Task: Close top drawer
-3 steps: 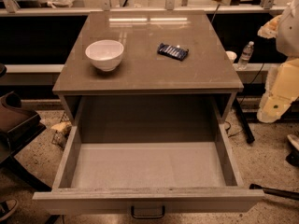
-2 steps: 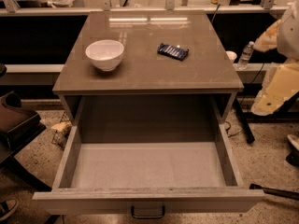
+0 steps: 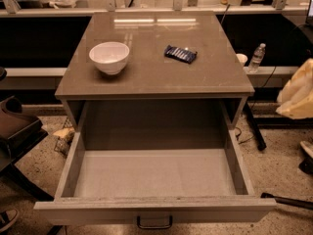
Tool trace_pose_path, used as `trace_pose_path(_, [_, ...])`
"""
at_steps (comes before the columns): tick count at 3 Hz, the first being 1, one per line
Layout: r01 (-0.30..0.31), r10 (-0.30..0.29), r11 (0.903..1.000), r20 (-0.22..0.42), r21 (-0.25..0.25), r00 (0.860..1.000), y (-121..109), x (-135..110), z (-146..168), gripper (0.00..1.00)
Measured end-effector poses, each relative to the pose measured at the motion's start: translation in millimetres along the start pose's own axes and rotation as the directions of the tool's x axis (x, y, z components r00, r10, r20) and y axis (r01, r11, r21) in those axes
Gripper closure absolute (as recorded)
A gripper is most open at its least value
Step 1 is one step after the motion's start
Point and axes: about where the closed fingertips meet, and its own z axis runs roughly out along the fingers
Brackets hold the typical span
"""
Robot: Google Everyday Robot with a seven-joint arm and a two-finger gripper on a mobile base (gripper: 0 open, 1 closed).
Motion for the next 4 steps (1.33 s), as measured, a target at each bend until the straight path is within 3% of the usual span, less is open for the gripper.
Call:
trace_pose_path(1, [-0.077,0.078,0.9956,0.003,-0.053,0.997,43,43,21,0.9])
trace_pose_path(2, [-0.166,0.164,0.9779,-0.019,-0.128,0.986,85,84,48,1.0])
trace_pose_path(3, [-0.165,0.164,0.9779,-0.019,-0.128,0.986,85,83,49,1.0])
trace_pose_path(4, [-0.217,0.228,0.96,0.048,-0.178,0.972,119,102,87,1.0])
